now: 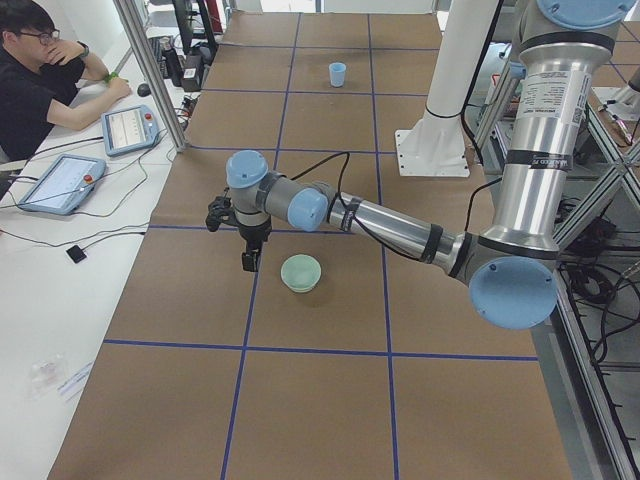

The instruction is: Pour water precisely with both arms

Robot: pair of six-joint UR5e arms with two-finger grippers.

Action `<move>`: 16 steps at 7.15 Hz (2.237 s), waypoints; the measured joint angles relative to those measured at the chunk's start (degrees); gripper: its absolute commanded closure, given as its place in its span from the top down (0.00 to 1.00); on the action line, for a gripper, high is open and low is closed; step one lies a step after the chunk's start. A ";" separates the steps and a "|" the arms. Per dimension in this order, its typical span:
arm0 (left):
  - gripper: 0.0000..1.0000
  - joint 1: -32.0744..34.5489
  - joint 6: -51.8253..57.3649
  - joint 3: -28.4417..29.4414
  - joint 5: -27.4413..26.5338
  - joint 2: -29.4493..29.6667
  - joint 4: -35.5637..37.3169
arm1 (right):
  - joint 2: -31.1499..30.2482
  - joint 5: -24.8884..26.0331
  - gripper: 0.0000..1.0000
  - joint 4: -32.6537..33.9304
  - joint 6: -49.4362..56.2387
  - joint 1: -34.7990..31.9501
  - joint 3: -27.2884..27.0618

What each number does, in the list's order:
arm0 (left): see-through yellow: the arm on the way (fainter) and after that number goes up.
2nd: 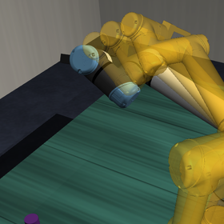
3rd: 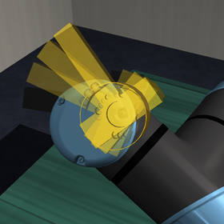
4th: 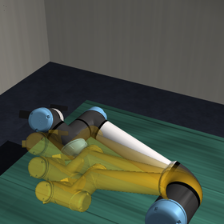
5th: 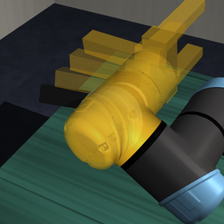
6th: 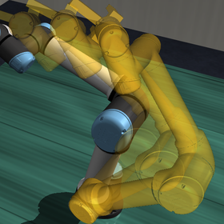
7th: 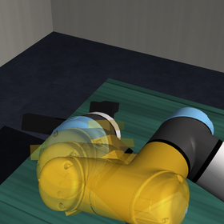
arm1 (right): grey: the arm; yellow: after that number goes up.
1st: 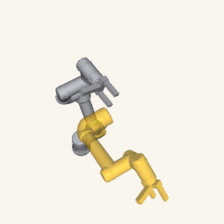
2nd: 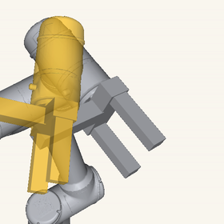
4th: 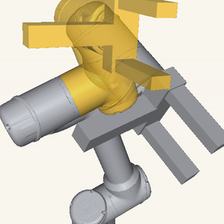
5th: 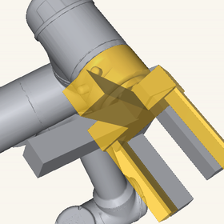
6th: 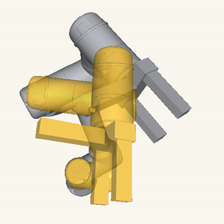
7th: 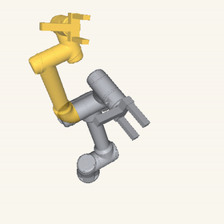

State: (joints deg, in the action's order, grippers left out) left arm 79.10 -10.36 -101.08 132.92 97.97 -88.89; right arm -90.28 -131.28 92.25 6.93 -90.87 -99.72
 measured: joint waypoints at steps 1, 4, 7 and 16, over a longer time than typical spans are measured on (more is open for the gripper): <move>1.00 4.67 6.73 0.75 0.24 0.16 2.92 | -0.44 -0.13 1.00 -0.33 -0.65 -0.01 0.19; 1.00 10.73 9.20 4.05 2.05 -0.62 3.88 | -1.45 -2.42 1.00 -0.07 -4.86 -0.27 0.89; 1.00 11.07 8.90 6.38 2.19 -4.95 1.75 | -1.89 -5.54 1.00 0.19 -5.54 -0.51 1.37; 1.00 11.08 8.33 3.55 -3.11 -10.31 -0.10 | -1.15 -8.50 1.00 -0.45 -9.05 -0.32 6.36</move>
State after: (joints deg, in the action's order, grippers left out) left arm 90.18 -2.02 -97.53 129.81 87.65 -89.00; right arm -91.44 -139.77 91.80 -2.12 -91.19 -93.36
